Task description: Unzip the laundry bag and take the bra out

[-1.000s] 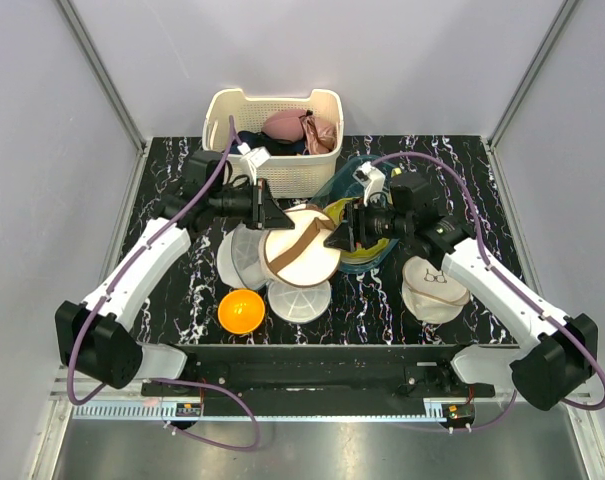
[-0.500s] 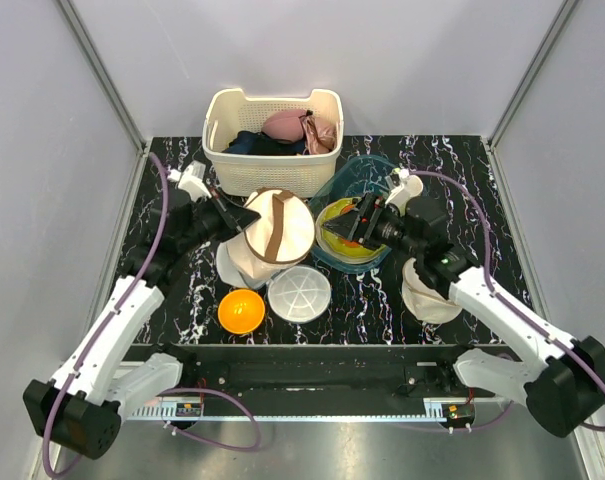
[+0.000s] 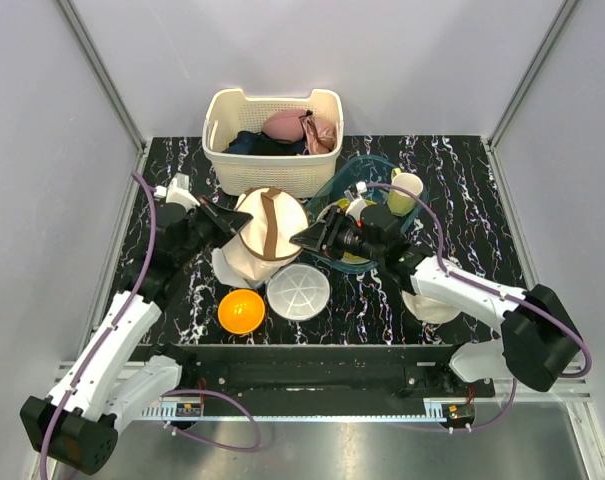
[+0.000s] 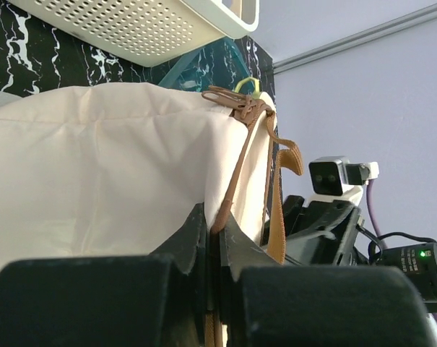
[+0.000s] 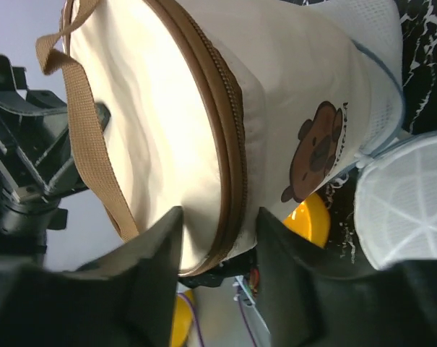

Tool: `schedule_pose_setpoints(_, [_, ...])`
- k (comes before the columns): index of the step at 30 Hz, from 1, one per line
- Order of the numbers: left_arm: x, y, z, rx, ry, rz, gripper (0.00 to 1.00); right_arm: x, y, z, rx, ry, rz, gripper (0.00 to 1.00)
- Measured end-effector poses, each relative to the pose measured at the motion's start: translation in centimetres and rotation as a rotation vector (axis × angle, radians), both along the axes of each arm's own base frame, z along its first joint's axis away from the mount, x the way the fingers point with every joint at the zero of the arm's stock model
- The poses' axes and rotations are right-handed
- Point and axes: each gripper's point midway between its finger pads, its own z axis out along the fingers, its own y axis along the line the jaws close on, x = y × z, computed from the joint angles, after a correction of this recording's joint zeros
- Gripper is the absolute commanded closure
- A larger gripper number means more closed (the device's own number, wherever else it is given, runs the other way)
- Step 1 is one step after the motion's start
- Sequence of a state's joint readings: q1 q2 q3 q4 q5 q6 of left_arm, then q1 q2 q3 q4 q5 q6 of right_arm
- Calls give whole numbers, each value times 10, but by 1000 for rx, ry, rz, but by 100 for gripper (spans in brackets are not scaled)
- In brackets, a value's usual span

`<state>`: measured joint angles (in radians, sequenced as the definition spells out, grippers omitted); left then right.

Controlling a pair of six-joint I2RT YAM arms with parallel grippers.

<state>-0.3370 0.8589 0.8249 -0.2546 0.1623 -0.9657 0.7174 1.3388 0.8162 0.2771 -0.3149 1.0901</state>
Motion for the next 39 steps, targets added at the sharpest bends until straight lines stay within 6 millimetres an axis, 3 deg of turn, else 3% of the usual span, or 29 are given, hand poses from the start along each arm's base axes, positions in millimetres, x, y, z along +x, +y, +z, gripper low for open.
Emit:
schedule_pose_setpoints(3, [0,0,1,-5,-4,0,100,1,4,3,10,-5,-8,97])
schedule_pose_setpoints(4, [0,0,1,-5,-2,0,100,3,5,8,12,-15,-11,100])
schedule_pose_setpoints(5, [0,0,1,-3,-2,3,93,5,5,13,10,-29,-14,100])
schedule_pose_setpoints(6, [2,2,2,-4,-7,8,71,7,6,17,0,-46,-14,100])
schedule_pose_setpoints(8, [2,3,4,14,-22,3,47,10,5,25,-41,-85,-8,100])
schedule_pose_setpoints(9, [1,4,3,38,-28,-4,27,11,5,28,-61,-111,-2,100])
schedule_pose_setpoints(10, [-2,5,2,72,-17,-16,14,12,5,32,-90,-142,10,100])
schedule_pose_setpoints(12, [-6,10,8,157,-18,-38,1,14,3,41,-151,-210,44,100])
schedule_pose_setpoints(19, [-7,54,86,385,-211,-10,1,9,3,52,-322,-366,320,100])
schedule_pose_setpoints(22, [-11,49,95,443,-263,-92,1,-3,7,39,-353,-376,469,100])
schedule_pose_setpoints(26, [-10,28,67,483,-224,-295,1,-26,-1,14,-389,-347,622,100])
schedule_pose_setpoints(31, [-19,3,18,433,-116,-526,1,-44,-11,2,-412,-346,722,100])
schedule_pose_setpoints(39, [-32,-18,-6,353,-72,-648,1,-53,-14,0,-402,-363,791,100])
